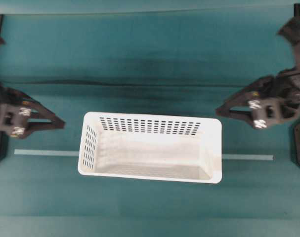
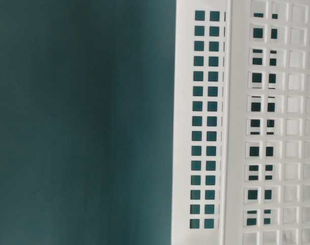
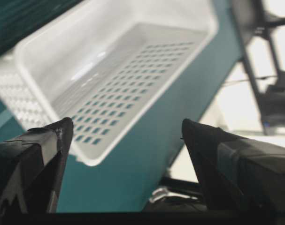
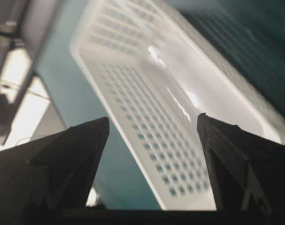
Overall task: Lift the white basket with both hands.
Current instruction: 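Open both grippers and withdraw them outward from the basket rims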
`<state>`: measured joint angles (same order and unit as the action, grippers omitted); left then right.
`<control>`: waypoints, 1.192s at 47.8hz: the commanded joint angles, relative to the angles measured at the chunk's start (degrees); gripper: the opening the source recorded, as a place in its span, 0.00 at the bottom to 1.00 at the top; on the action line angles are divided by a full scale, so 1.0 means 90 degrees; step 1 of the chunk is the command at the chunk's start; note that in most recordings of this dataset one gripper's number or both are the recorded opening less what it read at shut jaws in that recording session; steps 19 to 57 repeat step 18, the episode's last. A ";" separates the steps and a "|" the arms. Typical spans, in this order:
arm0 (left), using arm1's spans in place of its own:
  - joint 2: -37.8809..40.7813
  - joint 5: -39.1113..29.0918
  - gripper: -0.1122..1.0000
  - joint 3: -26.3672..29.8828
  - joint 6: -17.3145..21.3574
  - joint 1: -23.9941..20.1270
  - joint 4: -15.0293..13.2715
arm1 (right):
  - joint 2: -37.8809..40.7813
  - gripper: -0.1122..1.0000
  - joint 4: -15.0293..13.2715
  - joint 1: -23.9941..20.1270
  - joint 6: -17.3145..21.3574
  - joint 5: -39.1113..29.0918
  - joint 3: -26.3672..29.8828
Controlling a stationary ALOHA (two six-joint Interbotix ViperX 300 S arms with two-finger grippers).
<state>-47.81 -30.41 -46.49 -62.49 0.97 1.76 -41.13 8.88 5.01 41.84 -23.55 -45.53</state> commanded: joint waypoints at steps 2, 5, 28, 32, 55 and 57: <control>-0.0371 0.0146 0.94 0.0039 0.0361 0.0127 0.0020 | -0.0391 0.86 -0.0029 -0.0039 -0.0615 0.0518 -0.0059; -0.0547 0.0166 0.94 0.0049 0.0742 0.0176 0.0020 | -0.0625 0.86 -0.0049 -0.0039 -0.1045 0.0684 -0.0117; -0.1045 0.0391 0.92 0.0107 0.2930 0.0332 0.0020 | -0.1563 0.86 -0.0088 -0.0039 -0.2920 0.0791 -0.0352; -0.1045 0.0391 0.92 0.0107 0.2930 0.0332 0.0020 | -0.1563 0.86 -0.0088 -0.0039 -0.2920 0.0791 -0.0352; -0.1045 0.0391 0.92 0.0107 0.2930 0.0332 0.0020 | -0.1563 0.86 -0.0088 -0.0039 -0.2920 0.0791 -0.0352; -0.1045 0.0391 0.92 0.0107 0.2930 0.0332 0.0020 | -0.1563 0.86 -0.0088 -0.0039 -0.2920 0.0791 -0.0352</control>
